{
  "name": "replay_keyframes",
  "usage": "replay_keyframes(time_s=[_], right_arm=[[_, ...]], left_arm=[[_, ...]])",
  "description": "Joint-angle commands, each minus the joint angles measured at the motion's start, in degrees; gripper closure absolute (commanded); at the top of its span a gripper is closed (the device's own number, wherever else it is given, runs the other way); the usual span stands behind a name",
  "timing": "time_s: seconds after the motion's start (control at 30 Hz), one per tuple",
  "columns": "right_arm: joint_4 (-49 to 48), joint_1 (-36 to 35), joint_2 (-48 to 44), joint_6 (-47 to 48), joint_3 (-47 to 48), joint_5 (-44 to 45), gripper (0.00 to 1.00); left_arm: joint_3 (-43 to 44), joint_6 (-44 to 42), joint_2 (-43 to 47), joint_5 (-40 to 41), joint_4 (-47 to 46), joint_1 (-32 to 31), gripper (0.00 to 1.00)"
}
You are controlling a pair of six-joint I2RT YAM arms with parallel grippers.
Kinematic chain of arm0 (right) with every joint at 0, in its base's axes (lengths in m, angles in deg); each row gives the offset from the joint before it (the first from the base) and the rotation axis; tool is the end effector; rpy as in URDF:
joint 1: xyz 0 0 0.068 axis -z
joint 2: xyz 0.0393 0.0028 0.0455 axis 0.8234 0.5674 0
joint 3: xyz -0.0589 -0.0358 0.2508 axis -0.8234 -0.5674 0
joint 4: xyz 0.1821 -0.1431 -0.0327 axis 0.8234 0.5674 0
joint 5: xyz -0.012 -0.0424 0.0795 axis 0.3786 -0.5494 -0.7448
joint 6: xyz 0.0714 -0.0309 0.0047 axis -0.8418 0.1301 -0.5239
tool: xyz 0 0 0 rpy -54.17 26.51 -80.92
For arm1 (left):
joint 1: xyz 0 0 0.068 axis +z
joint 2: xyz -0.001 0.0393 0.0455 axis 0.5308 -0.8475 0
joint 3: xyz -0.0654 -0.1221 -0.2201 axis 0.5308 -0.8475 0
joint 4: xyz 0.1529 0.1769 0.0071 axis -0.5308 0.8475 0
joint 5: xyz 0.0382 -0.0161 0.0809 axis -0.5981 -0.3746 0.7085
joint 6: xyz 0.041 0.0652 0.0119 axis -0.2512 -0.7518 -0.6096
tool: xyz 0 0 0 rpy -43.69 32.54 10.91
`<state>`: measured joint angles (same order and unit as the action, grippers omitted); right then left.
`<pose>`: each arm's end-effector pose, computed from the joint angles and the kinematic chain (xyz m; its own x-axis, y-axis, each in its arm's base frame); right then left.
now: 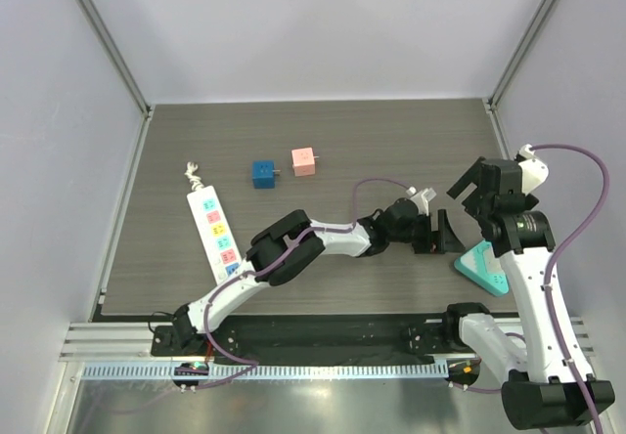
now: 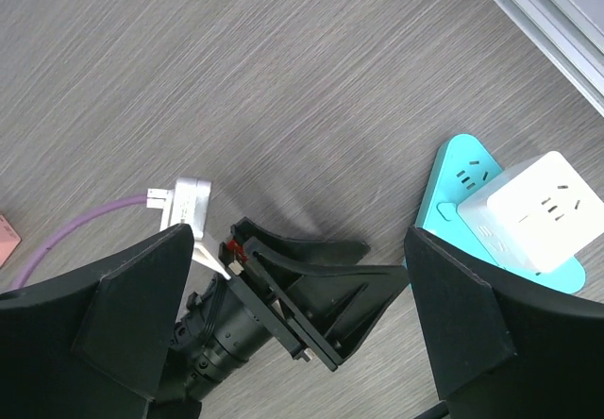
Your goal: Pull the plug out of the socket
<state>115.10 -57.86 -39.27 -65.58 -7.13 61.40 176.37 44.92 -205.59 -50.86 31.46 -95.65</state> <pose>0.1657 -0.0192 0.3062 -0.3783 0.5276 -0.7606 0.5951 0.7680 0.2367 0.2249 -0.5059 0.1201 -0.9503 -0.0019 -0.3113 0.2993 0.2687 -0.9155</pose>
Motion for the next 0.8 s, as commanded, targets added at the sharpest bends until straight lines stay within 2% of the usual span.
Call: replay_keyframes(time_s=[0.0,0.17,0.33,0.63,0.77], right_arm=[[0.7,0.0,-1.7,-0.8,2.6,2.1,0.0],[2.0,0.0,-2.7,-0.5,4.2,1.6,0.01],[2.2,0.0,-4.1,-0.4,3.8,2.2,0.0],[2.2,0.0,-3.0,0.1,3.2,3.1,0.0],[2.2,0.0,-2.4,0.3,3.2,3.5,0.0]], left_arm=[[1.9,1.1,-1.3,-2.0,-1.6,-1.1,0.18],[2.0,2.0,-1.8,-3.0,-2.1,-1.4,0.26],[6.1,4.9,-4.7,-2.8,0.1,-1.4,0.35],[10.3,9.0,-8.0,-3.0,-0.7,-1.5,0.37],[10.3,10.5,-8.5,-3.1,-2.2,-1.8,0.41]])
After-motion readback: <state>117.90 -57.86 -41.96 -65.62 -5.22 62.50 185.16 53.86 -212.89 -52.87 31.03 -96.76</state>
